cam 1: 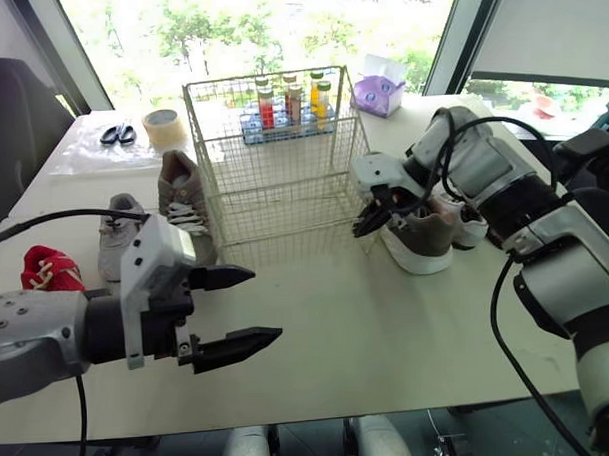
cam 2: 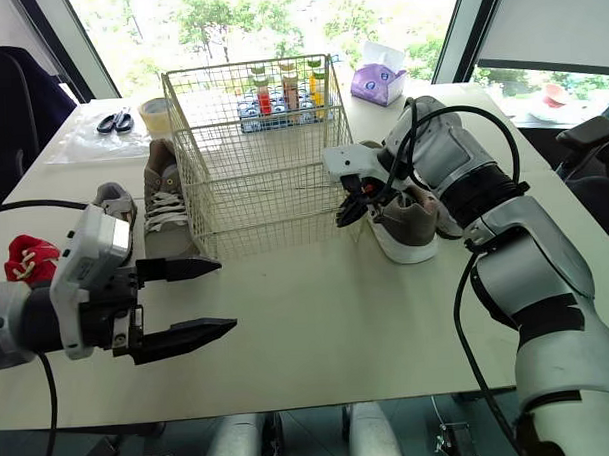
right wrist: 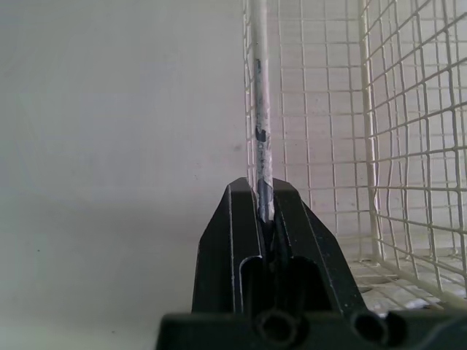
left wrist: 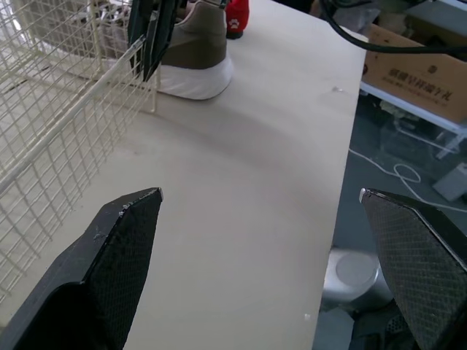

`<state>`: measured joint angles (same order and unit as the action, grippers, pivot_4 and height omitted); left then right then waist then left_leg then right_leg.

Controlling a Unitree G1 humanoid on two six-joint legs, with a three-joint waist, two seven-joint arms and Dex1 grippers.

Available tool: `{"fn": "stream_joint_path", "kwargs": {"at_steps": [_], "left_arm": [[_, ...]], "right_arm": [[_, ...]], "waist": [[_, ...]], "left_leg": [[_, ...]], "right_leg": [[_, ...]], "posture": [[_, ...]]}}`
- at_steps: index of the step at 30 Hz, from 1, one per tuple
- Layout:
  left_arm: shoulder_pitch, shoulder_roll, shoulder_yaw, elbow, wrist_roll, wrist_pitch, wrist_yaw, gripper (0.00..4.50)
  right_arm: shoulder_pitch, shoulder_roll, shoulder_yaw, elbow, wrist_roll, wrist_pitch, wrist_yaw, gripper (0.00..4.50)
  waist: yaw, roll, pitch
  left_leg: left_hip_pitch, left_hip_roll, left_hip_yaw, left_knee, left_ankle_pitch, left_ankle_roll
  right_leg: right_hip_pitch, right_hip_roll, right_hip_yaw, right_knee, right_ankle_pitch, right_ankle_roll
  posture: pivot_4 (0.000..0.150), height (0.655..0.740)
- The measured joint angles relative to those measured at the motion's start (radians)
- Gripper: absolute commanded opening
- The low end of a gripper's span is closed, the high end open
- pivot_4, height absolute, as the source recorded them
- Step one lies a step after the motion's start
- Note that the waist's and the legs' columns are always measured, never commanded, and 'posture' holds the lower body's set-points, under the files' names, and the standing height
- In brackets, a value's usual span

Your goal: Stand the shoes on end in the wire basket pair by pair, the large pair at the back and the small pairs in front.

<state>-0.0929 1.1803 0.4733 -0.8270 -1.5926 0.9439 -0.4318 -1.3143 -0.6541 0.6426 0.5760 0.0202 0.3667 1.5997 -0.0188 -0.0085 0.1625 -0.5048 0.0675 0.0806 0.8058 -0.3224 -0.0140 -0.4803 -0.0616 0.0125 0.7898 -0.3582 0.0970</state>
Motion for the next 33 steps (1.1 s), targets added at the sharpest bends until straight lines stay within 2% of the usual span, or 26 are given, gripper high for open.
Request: {"fn": "stream_joint_path", "kwargs": {"at_steps": [5,10,15,20,23,24,25,26,27,29,30,33], "left_arm": [[-0.001,0.020,-0.031,-0.018,-0.068,-0.019,-0.001,4.50],[0.002,0.024,-0.088,-0.039,-0.108,-0.035,-0.006,4.50],[0.002,0.025,-0.108,-0.019,-0.083,-0.035,-0.035,4.50],[-0.019,0.025,-0.158,0.011,-0.044,-0.033,-0.077,4.50],[-0.036,0.025,-0.182,0.020,-0.029,-0.033,-0.093,4.50],[-0.039,0.025,-0.187,0.023,-0.025,-0.033,-0.099,4.50],[-0.042,0.025,-0.191,0.025,-0.019,-0.033,-0.105,4.50],[-0.047,0.025,-0.195,0.030,-0.012,-0.033,-0.111,4.50],[-0.050,0.024,-0.198,0.034,-0.008,-0.033,-0.113,4.50],[-0.067,0.021,-0.218,0.043,0.001,-0.033,-0.122,4.50],[-0.071,0.017,-0.222,0.045,0.005,-0.033,-0.125,4.50],[-0.082,0.014,-0.230,0.053,0.012,-0.033,-0.131,4.50]], "right_arm": [[0.091,-0.103,-0.058,-0.369,0.048,0.333,-0.012,0.02],[0.299,-0.211,-0.144,-0.774,0.090,0.556,-0.095,0.02],[0.373,-0.212,-0.178,-0.940,0.126,0.687,-0.201,0.02],[0.400,-0.190,-0.186,-0.964,0.135,0.684,-0.290,0.02],[0.414,-0.199,-0.185,-0.956,0.138,0.619,-0.297,0.98],[0.428,-0.211,-0.185,-0.955,0.140,0.571,-0.289,1.53],[0.437,-0.221,-0.185,-0.955,0.141,0.538,-0.281,1.87],[0.444,-0.230,-0.185,-0.953,0.140,0.512,-0.276,2.49],[0.449,-0.233,-0.185,-0.951,0.140,0.496,-0.274,2.77],[0.452,-0.236,-0.185,-0.941,0.139,0.470,-0.274,3.86],[0.452,-0.236,-0.185,-0.940,0.139,0.468,-0.275,4.25],[0.451,-0.259,-0.216,-0.950,0.183,0.512,-0.264,4.25]], "waist": [[0.010,0.000,0.000],[0.007,-0.001,0.000],[0.004,-0.001,0.000],[0.005,-0.002,0.000],[0.006,-0.002,0.000],[0.007,-0.002,0.000],[0.007,-0.002,0.000],[0.006,-0.002,0.000],[0.005,-0.002,0.000],[0.005,-0.002,0.000],[0.005,-0.002,0.000],[0.006,-0.002,0.001]], "left_leg": [[-0.002,-0.001,-0.001,0.000,0.000,0.000],[0.000,-0.001,-0.001,0.000,0.000,0.001],[0.006,-0.001,-0.001,-0.001,0.000,0.000],[0.009,-0.001,-0.001,-0.002,0.000,0.000],[0.009,-0.001,0.000,-0.001,0.000,0.000],[0.009,-0.001,0.000,-0.001,0.000,0.000],[0.009,-0.001,0.000,-0.001,0.000,0.001],[0.009,-0.001,0.000,-0.001,0.000,0.001],[0.009,-0.001,0.000,-0.001,0.000,0.001],[0.009,-0.001,0.000,-0.001,0.000,0.001],[0.009,-0.001,0.000,-0.002,0.000,0.001],[0.008,0.000,0.000,-0.002,0.000,0.001]], "right_leg": [[0.001,-0.002,-0.002,-0.002,0.000,0.000],[0.003,-0.002,-0.002,-0.004,-0.001,-0.002],[0.006,0.000,-0.002,-0.002,-0.001,-0.003],[0.007,0.000,-0.001,-0.002,-0.002,-0.003],[0.007,0.000,-0.001,-0.002,-0.002,-0.003],[0.006,0.000,-0.001,-0.002,-0.002,-0.003],[0.006,0.000,-0.001,-0.002,-0.002,-0.003],[0.007,0.000,0.000,-0.002,-0.002,-0.003],[0.008,0.000,0.000,-0.002,-0.001,-0.003],[0.008,0.000,0.000,-0.002,-0.001,-0.003],[0.008,0.000,0.000,-0.002,-0.001,-0.003],[0.008,0.000,0.000,-0.002,-0.001,-0.003]], "posture": [[0.150,0.6609],[0.150,0.6609],[0.150,0.6609],[0.150,0.6609],[0.150,0.6609],[0.150,0.6609],[0.150,0.6609],[0.150,0.6609],[0.150,0.6609],[0.150,0.6609],[0.150,0.6609],[0.150,0.6609]]}}
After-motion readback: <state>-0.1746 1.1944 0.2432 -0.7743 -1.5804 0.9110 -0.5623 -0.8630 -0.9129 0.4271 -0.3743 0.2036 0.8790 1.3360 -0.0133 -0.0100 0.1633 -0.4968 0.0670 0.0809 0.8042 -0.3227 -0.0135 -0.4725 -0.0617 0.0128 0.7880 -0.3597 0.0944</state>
